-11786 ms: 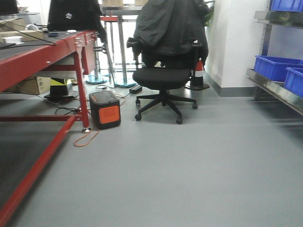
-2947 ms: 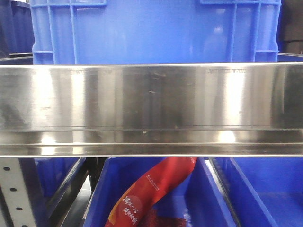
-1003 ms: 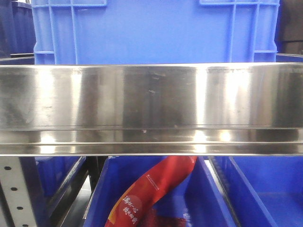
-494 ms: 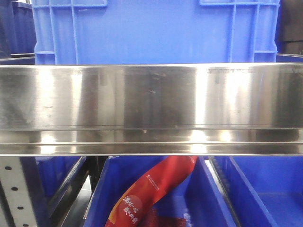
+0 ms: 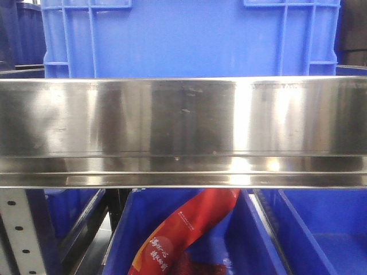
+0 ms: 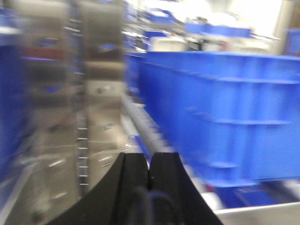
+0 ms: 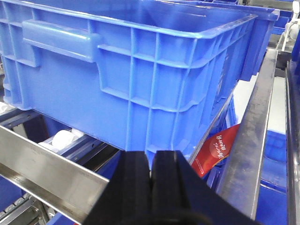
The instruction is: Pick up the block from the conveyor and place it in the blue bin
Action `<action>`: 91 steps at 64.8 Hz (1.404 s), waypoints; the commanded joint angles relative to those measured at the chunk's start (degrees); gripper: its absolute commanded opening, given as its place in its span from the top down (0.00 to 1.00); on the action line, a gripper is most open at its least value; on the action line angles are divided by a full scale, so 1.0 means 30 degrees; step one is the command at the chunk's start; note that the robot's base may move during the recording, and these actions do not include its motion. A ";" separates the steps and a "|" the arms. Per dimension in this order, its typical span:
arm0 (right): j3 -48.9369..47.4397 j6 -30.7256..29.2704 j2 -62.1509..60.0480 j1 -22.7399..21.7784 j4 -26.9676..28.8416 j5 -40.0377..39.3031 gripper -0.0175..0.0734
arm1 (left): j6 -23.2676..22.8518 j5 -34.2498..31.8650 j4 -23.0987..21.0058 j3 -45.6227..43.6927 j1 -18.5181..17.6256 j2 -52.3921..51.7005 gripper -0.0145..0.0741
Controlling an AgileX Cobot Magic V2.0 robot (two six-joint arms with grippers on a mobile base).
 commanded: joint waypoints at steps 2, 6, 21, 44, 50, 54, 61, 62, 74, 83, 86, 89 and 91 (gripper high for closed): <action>-0.0008 -0.0135 -0.0067 -0.0022 -0.0068 -0.0550 0.99 | -0.0026 -0.0283 0.0000 0.1357 0.1438 -0.1507 0.96; -0.0008 -0.0135 -0.0067 -0.0022 -0.0068 -0.0550 0.99 | -0.0026 -0.0326 0.0000 0.2106 0.2080 -0.2260 0.96; -0.0008 -0.0135 -0.0067 -0.0022 -0.0068 -0.0604 0.99 | -0.0026 -0.1758 0.0000 0.3899 0.3154 -0.2393 0.96; -0.0008 -0.0135 -0.0067 -0.0022 -0.0068 -0.0840 0.99 | -0.0026 -0.2220 0.0000 0.3899 0.3154 -0.2393 0.96; -0.0008 -0.0135 -0.0067 -0.0022 -0.0068 -0.0840 0.99 | -0.0026 -0.2220 0.0000 0.3899 0.3154 -0.2393 0.96; -0.0008 -0.0135 -0.0067 -0.0022 -0.0068 -0.0840 0.99 | -0.0026 -0.2220 0.0000 0.3899 0.3154 -0.2393 0.96; -0.0008 -0.0135 -0.0067 -0.0022 -0.0068 -0.0840 0.99 | -0.0026 -0.2220 0.0000 0.3899 0.3154 -0.2393 0.96; -0.0008 -0.0135 -0.0067 -0.0022 -0.0068 -0.0840 0.99 | -0.0026 -0.2220 0.0000 0.3899 0.3154 -0.2393 0.96; -0.0008 -0.0135 -0.0067 -0.0022 -0.0068 -0.0840 0.99 | -0.0026 -0.2220 0.0000 0.3899 0.3154 -0.2393 0.96; -0.0008 -0.0135 -0.0067 -0.0022 -0.0068 -0.0868 0.99 | -0.0026 -0.2220 0.0000 0.3899 0.3154 -0.2393 0.96; -0.0008 -0.0135 -0.0067 -0.0022 0.0260 -0.0865 0.99 | -0.0026 -0.2220 0.0000 0.3899 0.3154 -0.2393 0.96; 0.0034 -0.0135 -0.0067 -0.0064 0.1130 -0.1004 0.99 | -0.0026 -0.2220 0.0000 0.3899 0.3154 -0.2393 0.96; 0.0033 -0.0135 -0.0067 -0.0172 0.1554 -0.1182 0.99 | -0.0026 -0.2220 0.0000 0.3899 0.3154 -0.2393 0.96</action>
